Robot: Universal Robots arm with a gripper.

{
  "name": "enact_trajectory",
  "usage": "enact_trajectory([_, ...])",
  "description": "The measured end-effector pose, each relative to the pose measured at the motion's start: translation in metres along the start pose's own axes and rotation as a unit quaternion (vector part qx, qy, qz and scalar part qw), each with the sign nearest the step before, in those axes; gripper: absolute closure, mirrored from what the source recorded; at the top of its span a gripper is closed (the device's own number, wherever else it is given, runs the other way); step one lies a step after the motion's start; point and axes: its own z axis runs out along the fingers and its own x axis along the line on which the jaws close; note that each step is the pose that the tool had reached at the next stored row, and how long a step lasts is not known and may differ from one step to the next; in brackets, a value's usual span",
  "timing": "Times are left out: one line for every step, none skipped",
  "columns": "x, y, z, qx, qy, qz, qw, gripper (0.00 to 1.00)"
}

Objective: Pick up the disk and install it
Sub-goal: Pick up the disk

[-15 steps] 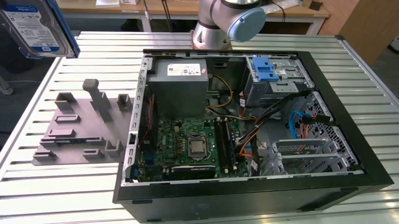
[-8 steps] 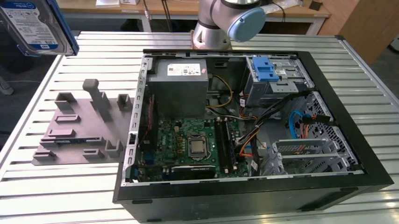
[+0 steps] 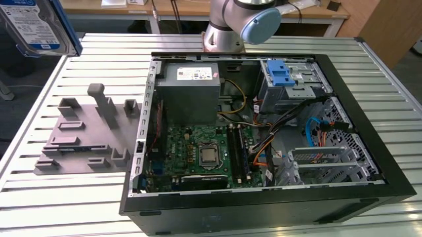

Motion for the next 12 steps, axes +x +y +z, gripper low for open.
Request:
enact_trajectory([0.0, 0.0, -0.0009, 0.0, 0.0, 0.0, 1.0, 0.64])
enact_trajectory([-0.0001, 0.0, -0.0018, 0.0, 0.0, 0.0, 1.0, 0.64])
enact_trajectory([-0.0001, 0.0001, -0.0028, 0.0, 0.0, 0.0, 1.0, 0.64])
enact_trajectory([-0.0001, 0.0001, -0.0038, 0.0, -0.0001, 0.0, 1.0, 0.64])
enact_trajectory([-0.0002, 0.0001, -0.0048, 0.0, -0.0001, 0.0, 1.0, 0.64])
enact_trajectory([-0.0003, 0.0001, -0.0058, 0.0, -0.0001, 0.0, 1.0, 0.64])
enact_trajectory([-0.0003, 0.0001, -0.0067, 0.0, -0.0001, 0.0, 1.0, 0.64])
enact_trajectory([-0.0003, 0.0001, -0.0077, 0.0, -0.0001, 0.0, 1.0, 0.64])
enact_trajectory([-0.0004, 0.0001, -0.0087, 0.0, -0.0001, 0.0, 1.0, 0.64])
enact_trajectory([-0.0004, 0.0001, -0.0097, 0.0, -0.0001, 0.0, 1.0, 0.64])
enact_trajectory([-0.0004, 0.0001, -0.0106, -0.0001, 0.0, 0.0, 1.0, 0.64])
enact_trajectory([-0.0005, 0.0002, -0.0114, 0.0, -0.0001, 0.0, 1.0, 0.64])
